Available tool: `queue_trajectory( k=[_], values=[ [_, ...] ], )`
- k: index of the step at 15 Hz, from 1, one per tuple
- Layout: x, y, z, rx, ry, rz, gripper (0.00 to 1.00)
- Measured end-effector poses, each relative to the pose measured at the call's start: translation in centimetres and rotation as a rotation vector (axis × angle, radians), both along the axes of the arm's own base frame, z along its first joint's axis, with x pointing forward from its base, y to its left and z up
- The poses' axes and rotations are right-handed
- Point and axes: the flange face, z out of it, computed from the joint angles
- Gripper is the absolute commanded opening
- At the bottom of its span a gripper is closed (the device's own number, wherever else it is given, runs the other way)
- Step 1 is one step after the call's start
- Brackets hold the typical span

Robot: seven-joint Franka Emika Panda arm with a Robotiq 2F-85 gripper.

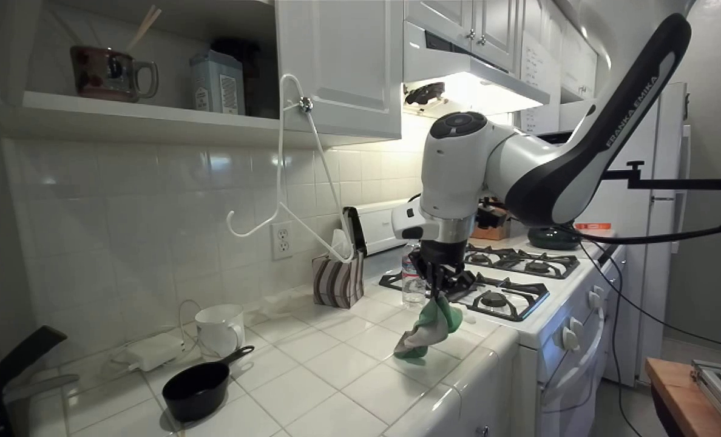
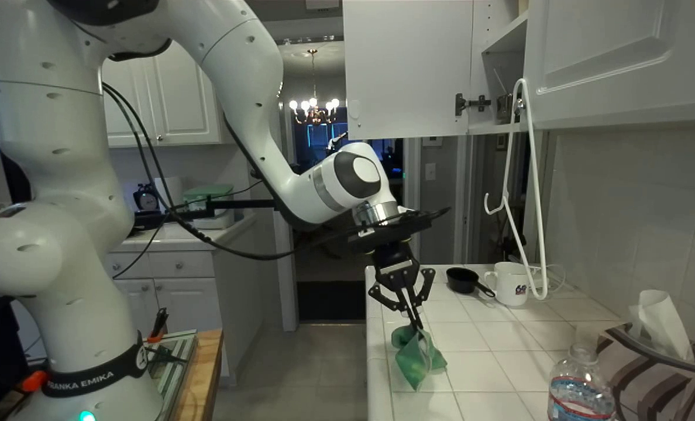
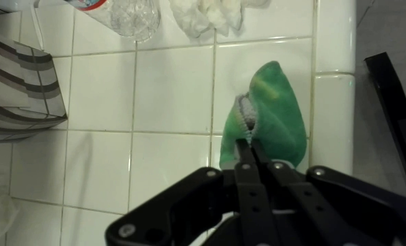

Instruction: Pick up the cloth and put it on the clothing hanger

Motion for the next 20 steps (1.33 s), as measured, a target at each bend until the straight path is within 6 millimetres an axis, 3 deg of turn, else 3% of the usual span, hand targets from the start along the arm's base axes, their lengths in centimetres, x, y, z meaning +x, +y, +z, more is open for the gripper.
queue_trajectory(
  k=[2, 9, 10, 11, 17, 20],
  values=[
    [-0.1, 0.1, 0.2, 0.000, -0.003, 0.003, 0.00],
    [-0.3, 0.2, -0.2, 0.001, 0.006, 0.004, 0.00],
    [-0.3, 0.2, -0.4, 0.000, 0.010, 0.003, 0.26],
    [-0.4, 0.2, -0.7, 0.000, 0.016, 0.003, 0.27],
    [-0.9, 0.0, -3.0, 0.005, 0.060, -0.014, 0.68],
    [-1.3, 0.0, -4.1, 0.016, 0.054, -0.070, 0.68]
  ],
)
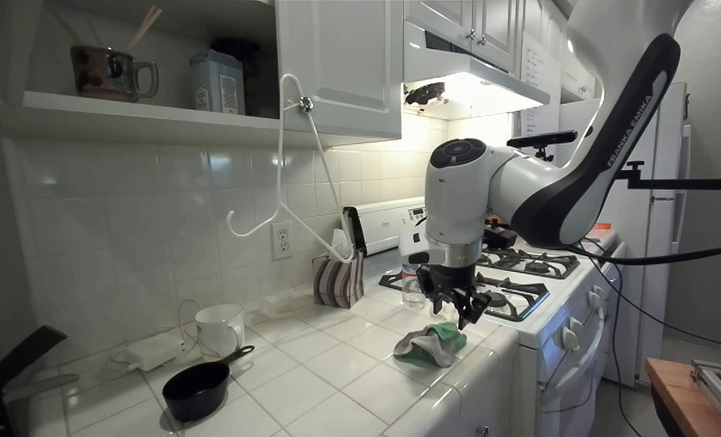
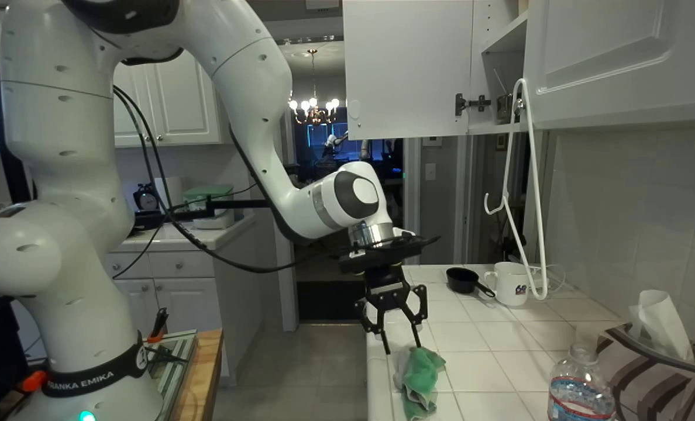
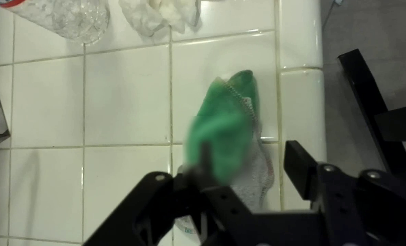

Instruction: Pick up the cloth and put it on the clothing hanger

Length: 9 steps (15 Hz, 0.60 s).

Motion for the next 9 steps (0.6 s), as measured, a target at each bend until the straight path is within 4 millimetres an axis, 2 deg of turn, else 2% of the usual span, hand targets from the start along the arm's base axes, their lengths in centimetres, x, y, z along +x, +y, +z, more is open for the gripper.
queue_trajectory(
  k=[6, 9],
  values=[
    [-0.3, 0.1, -1.8, 0.021, -0.052, -0.165, 0.59],
    [0.3, 0.0, -2.2, 0.030, -0.095, -0.249, 0.55]
  ],
)
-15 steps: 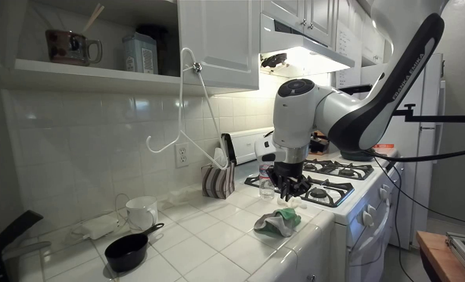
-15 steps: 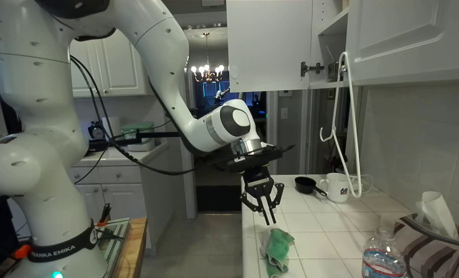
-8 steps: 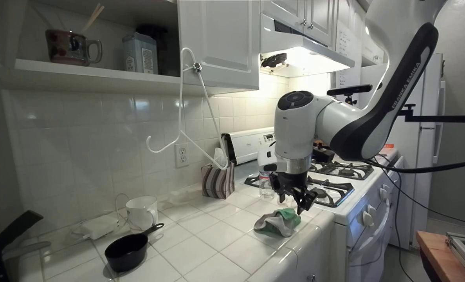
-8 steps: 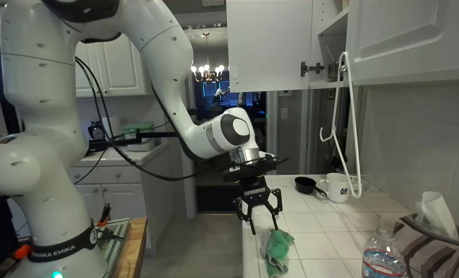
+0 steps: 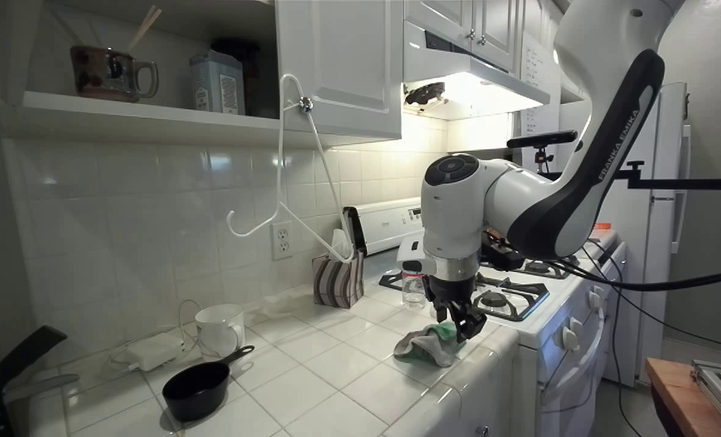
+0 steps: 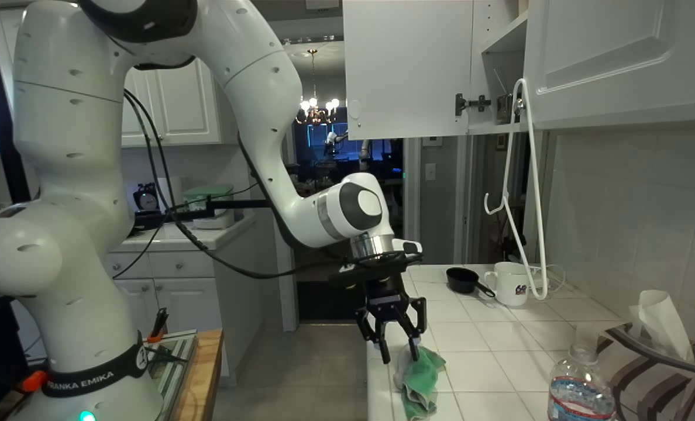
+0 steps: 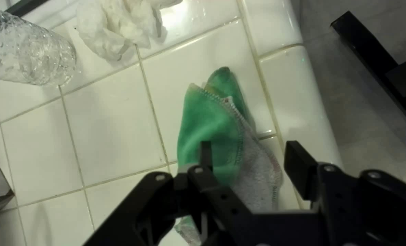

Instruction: Pick up the cloth and put it on the clothing hanger

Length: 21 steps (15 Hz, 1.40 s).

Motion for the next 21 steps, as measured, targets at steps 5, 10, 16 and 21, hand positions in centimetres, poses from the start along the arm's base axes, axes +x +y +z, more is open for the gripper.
queue_trajectory(
  k=[5, 10, 16, 21],
  values=[
    [1.8, -0.6, 0.1, 0.005, -0.096, -0.147, 0.57],
    [2.1, -0.1, -1.5, -0.024, -0.120, -0.209, 0.58],
    [1.6, -0.1, -3.0, -0.065, -0.135, -0.262, 0.29],
    [1.5, -0.5, -3.1, -0.073, -0.144, -0.295, 0.00]
  ],
)
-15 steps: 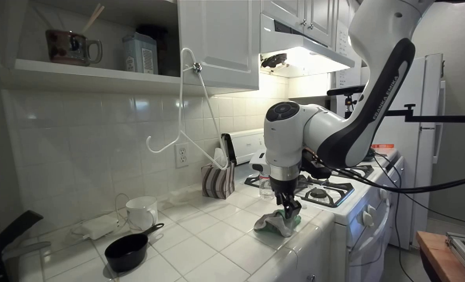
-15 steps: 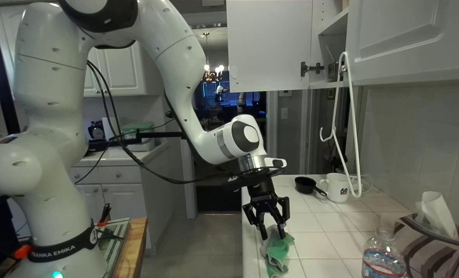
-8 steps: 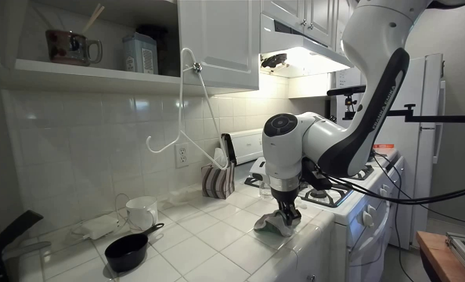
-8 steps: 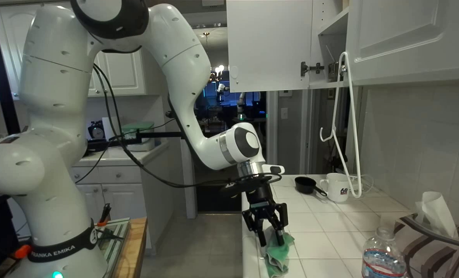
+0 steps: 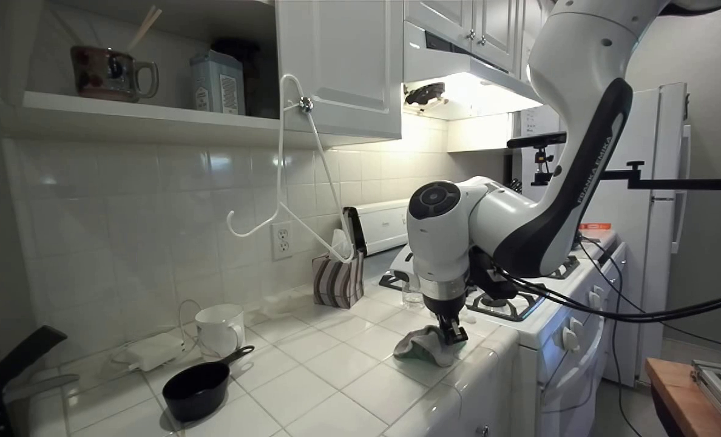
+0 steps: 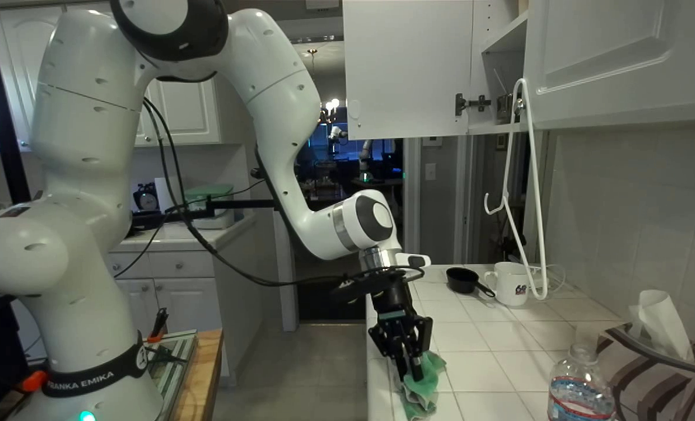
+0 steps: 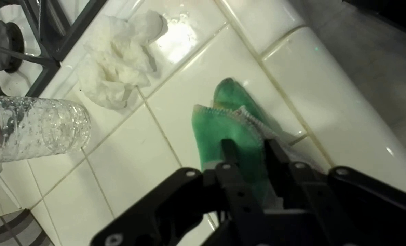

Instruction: Pick up the cloth and put it on the clothing hanger

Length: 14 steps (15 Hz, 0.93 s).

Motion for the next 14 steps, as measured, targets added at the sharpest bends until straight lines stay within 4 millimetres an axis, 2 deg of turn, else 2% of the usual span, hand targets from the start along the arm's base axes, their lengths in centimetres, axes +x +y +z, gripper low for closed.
queue_trajectory(
  k=[4, 5, 9, 13, 14],
  values=[
    [0.12, -0.17, 0.10, -0.002, -0.006, -0.009, 0.01],
    [0.14, -0.19, 0.11, -0.002, -0.006, -0.009, 0.24],
    [0.12, -0.28, 0.11, -0.007, -0.003, -0.012, 0.50],
    [0.09, -0.33, 0.09, -0.011, -0.001, -0.014, 0.56],
    [0.08, -0.34, 0.09, -0.012, 0.000, -0.015, 0.51]
  ],
)
